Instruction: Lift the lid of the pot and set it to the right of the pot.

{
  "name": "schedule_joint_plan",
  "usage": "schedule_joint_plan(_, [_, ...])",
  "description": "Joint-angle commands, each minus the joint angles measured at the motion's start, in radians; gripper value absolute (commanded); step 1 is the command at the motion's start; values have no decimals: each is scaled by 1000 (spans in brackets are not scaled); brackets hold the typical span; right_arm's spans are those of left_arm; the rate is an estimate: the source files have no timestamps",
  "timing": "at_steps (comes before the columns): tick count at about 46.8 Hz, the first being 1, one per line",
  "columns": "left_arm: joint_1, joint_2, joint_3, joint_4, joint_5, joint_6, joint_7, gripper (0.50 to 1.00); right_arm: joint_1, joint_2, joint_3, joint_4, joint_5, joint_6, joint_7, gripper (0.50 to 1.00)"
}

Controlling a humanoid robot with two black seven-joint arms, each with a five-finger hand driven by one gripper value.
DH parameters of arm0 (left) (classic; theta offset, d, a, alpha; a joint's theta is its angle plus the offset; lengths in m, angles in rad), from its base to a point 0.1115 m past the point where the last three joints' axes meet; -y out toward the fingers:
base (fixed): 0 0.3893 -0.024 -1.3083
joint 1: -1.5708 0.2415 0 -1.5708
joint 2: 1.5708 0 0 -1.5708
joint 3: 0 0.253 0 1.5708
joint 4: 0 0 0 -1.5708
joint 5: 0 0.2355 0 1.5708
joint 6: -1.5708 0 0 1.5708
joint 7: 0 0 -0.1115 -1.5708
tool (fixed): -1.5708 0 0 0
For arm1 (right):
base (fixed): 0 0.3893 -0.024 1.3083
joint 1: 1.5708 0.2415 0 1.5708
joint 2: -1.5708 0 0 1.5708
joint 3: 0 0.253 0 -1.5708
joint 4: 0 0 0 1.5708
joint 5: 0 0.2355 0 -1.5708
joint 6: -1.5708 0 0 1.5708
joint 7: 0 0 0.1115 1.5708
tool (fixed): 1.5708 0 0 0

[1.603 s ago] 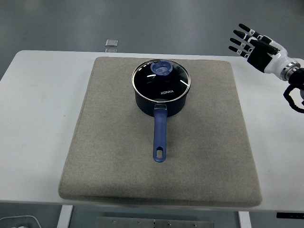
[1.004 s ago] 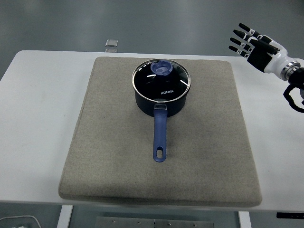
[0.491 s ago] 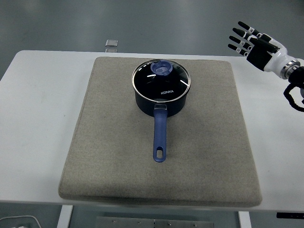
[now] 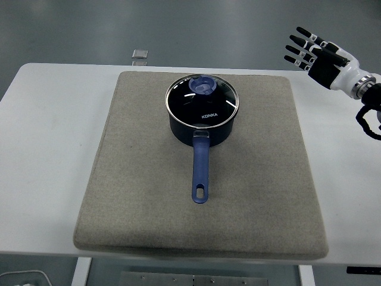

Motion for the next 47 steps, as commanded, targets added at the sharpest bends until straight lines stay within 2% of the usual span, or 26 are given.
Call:
schedule_joint_plan(1, [0, 0, 0, 0, 0, 0, 1, 1000, 3, -6, -2, 0, -5, 0, -1, 915])
schedule_joint_plan(11, [0, 0, 0, 0, 0, 0, 1, 1000, 25, -18, -3, 15, -73, 7, -1, 915])
schedule_joint_plan(32, [0, 0, 0, 0, 0, 0, 1, 1000, 87, -55, -5, 159, -315, -18, -1, 915])
schedule_joint_plan(47, [0, 0, 0, 0, 0, 0, 1, 1000, 152, -67, -16, 209, -582, -12, -1, 913])
